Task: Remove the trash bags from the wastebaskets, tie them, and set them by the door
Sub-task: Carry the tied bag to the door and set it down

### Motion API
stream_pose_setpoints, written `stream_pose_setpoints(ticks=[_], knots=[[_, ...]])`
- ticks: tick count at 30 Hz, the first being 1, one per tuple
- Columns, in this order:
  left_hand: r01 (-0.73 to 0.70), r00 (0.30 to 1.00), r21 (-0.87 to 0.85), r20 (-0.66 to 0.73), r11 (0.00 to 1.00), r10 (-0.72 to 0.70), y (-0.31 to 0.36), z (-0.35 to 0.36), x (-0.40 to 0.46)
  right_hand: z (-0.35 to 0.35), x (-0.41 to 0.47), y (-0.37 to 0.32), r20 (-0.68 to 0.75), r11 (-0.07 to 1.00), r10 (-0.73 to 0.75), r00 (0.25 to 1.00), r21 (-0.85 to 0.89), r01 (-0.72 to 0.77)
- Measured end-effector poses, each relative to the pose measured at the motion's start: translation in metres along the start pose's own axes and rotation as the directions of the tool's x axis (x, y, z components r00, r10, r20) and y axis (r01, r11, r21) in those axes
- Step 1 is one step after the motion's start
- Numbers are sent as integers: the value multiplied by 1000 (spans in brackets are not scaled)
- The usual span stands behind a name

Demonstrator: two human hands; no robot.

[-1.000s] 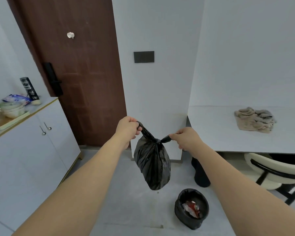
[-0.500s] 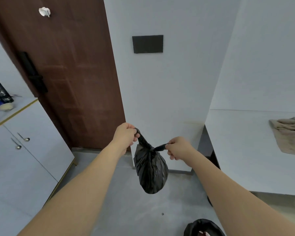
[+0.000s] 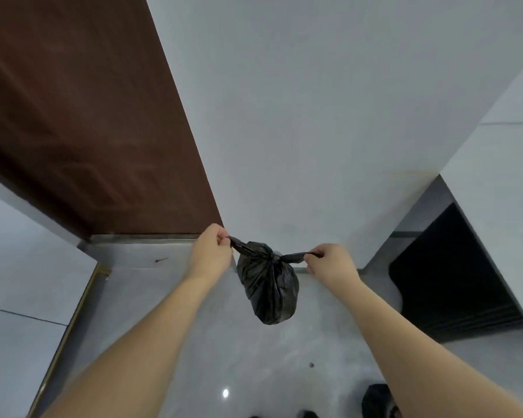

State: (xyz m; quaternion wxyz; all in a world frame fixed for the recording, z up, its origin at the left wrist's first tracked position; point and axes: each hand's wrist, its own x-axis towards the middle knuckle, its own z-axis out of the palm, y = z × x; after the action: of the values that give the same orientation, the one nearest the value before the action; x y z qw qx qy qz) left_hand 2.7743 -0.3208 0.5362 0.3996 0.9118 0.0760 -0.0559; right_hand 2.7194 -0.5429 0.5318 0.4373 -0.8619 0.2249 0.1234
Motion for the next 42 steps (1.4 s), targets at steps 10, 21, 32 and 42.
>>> stream_pose_setpoints(ticks=[10, 21, 32, 42], knots=[[179, 968, 65, -191, 982, -164, -236, 229, 156, 216, 241, 178, 27, 999, -19, 999, -44, 20], [251, 939, -29, -237, 968, -250, -380, 378, 253, 350, 392, 293, 36, 987, -35, 999, -153, 40], [277, 961, 55, -12, 959, -277, -292, 320, 201, 272, 325, 226, 188, 986, 4, 982, -164, 28], [21, 1000, 220, -1, 975, -21, -10, 68, 108, 23, 132, -27, 206, 931, -175, 963, -284, 230]])
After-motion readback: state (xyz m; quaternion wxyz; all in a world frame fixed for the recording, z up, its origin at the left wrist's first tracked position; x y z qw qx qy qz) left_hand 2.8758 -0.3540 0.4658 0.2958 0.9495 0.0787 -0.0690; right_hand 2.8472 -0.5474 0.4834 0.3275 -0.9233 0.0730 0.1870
